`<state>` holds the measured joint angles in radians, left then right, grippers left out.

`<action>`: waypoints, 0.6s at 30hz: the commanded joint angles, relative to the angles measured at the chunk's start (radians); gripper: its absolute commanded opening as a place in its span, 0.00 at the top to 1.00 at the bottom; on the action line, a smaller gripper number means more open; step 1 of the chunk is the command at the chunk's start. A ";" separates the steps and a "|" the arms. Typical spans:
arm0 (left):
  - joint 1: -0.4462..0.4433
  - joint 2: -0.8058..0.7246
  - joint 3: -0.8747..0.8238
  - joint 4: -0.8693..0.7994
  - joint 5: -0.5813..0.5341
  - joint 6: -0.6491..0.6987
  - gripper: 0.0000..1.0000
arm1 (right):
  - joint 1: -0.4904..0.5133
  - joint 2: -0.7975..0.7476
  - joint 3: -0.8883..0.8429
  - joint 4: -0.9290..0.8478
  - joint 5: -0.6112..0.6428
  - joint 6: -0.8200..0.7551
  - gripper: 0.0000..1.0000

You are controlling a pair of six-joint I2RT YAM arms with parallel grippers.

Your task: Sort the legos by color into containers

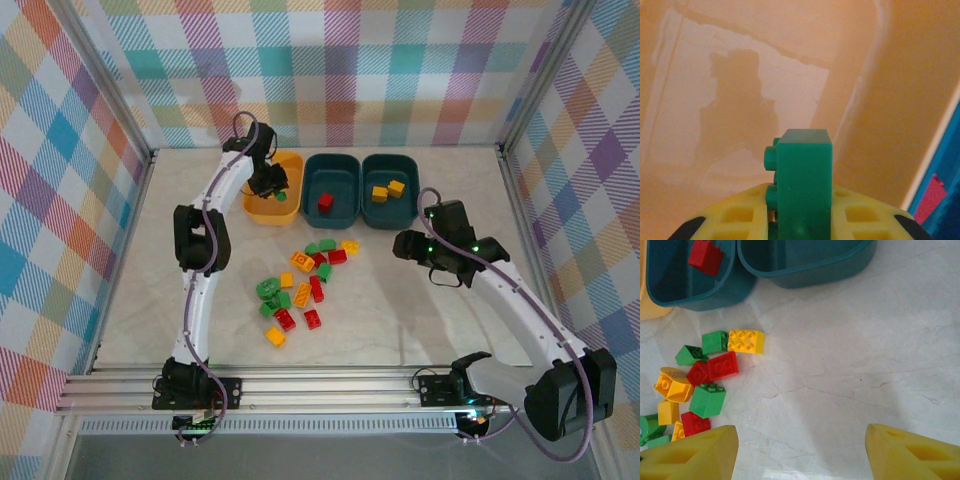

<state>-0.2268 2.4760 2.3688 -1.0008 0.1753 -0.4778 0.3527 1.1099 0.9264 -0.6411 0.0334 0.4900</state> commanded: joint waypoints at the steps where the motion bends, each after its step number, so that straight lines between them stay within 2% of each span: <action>1: 0.012 -0.008 0.055 -0.027 0.067 0.043 0.58 | -0.004 -0.038 0.028 -0.080 0.017 0.001 0.31; 5: 0.012 -0.097 0.045 -0.009 0.080 0.059 0.33 | -0.004 -0.067 0.056 -0.117 0.018 -0.002 0.30; 8: 0.003 -0.222 -0.078 0.035 0.084 0.055 0.27 | -0.004 -0.082 0.050 -0.123 0.000 0.005 0.30; 10: -0.017 -0.344 -0.250 0.096 0.076 0.043 0.26 | -0.004 -0.092 0.038 -0.124 -0.021 0.019 0.30; 18: -0.156 -0.887 -1.120 0.327 -0.050 -0.061 0.25 | 0.008 -0.166 -0.048 -0.109 -0.119 0.083 0.31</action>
<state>-0.3466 1.6768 1.4487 -0.7406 0.1734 -0.4854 0.3542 0.9646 0.9016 -0.7361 -0.0326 0.5373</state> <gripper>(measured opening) 0.746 0.691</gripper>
